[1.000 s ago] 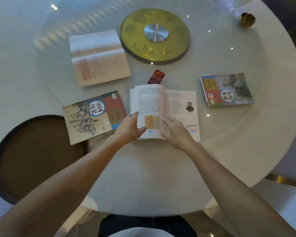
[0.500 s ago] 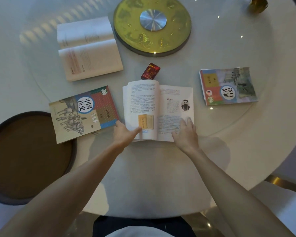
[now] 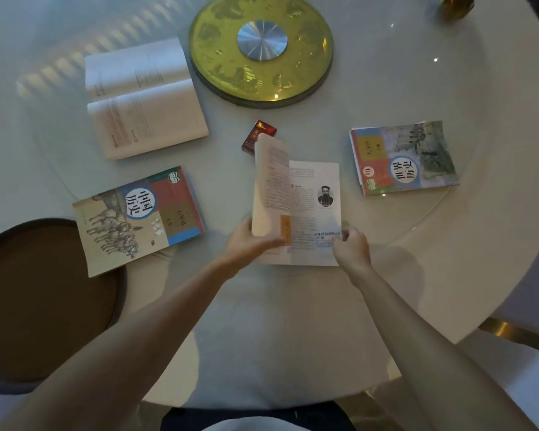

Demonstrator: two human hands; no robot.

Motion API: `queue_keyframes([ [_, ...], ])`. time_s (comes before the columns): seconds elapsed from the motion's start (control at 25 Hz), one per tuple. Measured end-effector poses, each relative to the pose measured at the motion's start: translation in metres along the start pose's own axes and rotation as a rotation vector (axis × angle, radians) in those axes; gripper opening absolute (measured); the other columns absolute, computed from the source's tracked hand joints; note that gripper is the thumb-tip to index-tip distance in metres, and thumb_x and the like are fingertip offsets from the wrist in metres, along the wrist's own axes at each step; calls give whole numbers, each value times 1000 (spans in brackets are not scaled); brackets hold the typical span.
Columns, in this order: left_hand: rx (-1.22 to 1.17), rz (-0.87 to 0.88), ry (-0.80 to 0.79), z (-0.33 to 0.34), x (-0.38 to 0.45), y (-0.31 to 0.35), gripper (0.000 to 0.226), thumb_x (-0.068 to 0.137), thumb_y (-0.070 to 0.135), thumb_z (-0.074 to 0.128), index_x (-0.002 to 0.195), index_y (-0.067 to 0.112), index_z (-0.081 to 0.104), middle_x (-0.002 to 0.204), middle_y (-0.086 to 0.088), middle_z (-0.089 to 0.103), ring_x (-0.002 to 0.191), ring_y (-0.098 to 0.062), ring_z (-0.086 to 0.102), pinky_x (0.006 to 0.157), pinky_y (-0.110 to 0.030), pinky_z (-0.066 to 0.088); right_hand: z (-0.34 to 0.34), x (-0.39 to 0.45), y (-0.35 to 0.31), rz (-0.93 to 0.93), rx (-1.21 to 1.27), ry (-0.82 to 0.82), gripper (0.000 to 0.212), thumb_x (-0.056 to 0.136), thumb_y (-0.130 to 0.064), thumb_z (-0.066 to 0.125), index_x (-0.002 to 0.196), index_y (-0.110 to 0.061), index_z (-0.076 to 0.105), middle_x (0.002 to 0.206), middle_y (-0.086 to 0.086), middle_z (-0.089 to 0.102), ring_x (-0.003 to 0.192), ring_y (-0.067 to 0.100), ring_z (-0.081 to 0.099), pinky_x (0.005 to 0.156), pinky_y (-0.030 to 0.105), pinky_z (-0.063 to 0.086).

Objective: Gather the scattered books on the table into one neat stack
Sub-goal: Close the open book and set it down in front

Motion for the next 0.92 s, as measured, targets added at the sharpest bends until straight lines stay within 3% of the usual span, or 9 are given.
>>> queue_keyframes([
  [0.12, 94, 54, -34, 24, 4, 12, 70, 70, 46, 87, 126, 15, 58, 112, 2, 68, 97, -9, 68, 72, -19, 59, -8, 7, 4, 20, 119, -8, 22, 96, -16, 50, 80, -7, 61, 77, 12, 62, 75, 25, 53, 56, 32, 40],
  [0.2, 83, 56, -79, 38, 8, 12, 76, 71, 65, 77, 126, 15, 60, 114, -1, 70, 100, -15, 70, 81, -31, 61, -11, 11, 9, 70, 222, -29, 35, 101, -29, 44, 75, -11, 58, 71, 6, 59, 69, 25, 56, 49, 27, 45],
  [0.28, 87, 40, -39, 43, 13, 7, 60, 83, 57, 71, 121, 11, 62, 107, -2, 71, 95, -15, 69, 77, -26, 59, -8, 20, 21, 149, 327, -72, 58, 93, -58, 42, 84, -7, 69, 82, 11, 73, 77, 28, 70, 69, 36, 61],
  [0.32, 137, 28, 49, 39, 17, 3, 52, 87, 48, 70, 121, 9, 62, 107, -3, 69, 95, -15, 67, 75, -24, 57, -5, 24, 29, 152, 353, -93, 72, 86, -69, 43, 89, -4, 72, 89, 16, 77, 81, 29, 73, 76, 42, 62],
  [0.4, 241, -43, 237, 27, 22, -5, 54, 85, 37, 71, 129, 10, 56, 118, -7, 63, 107, -20, 62, 87, -34, 56, -2, 27, 32, 104, 335, -122, 83, 81, -78, 53, 83, 3, 68, 86, 21, 74, 75, 25, 65, 72, 40, 52],
  [0.48, 243, -129, 282, 21, 25, -13, 59, 86, 34, 71, 135, 9, 52, 126, -10, 60, 114, -26, 60, 95, -45, 54, -5, 20, 22, 54, 280, -117, 61, 90, -60, 64, 89, 0, 70, 88, 11, 69, 79, 20, 59, 72, 35, 45],
  [0.56, 201, -143, 241, 20, 26, -14, 44, 89, 29, 70, 126, 9, 58, 118, -11, 66, 103, -26, 66, 88, -46, 58, -5, 18, 18, 34, 206, -88, 38, 94, -39, 67, 108, -4, 71, 103, 6, 70, 90, 20, 62, 75, 32, 45],
  [0.72, 268, -131, 250, 8, 18, -18, 25, 91, 31, 70, 106, 15, 57, 103, -6, 66, 95, -23, 67, 82, -45, 60, 2, 10, 8, -9, -5, -50, 23, 93, -30, 67, 99, -7, 64, 92, 5, 66, 85, 25, 62, 70, 35, 44],
  [0.92, 340, -133, 310, -22, 0, -42, 25, 93, 24, 70, 111, 7, 63, 102, -7, 66, 94, -20, 64, 77, -34, 55, 25, -5, -6, -79, -196, -69, 16, 92, -24, 68, 93, -9, 63, 87, 5, 67, 84, 27, 64, 67, 33, 44],
])
Point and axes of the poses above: each hand's wrist, its own x-axis towards the middle knuckle, its own z-axis out of the palm, y = z × x, the point moved 4 cm from there along x, towards the middle knuckle
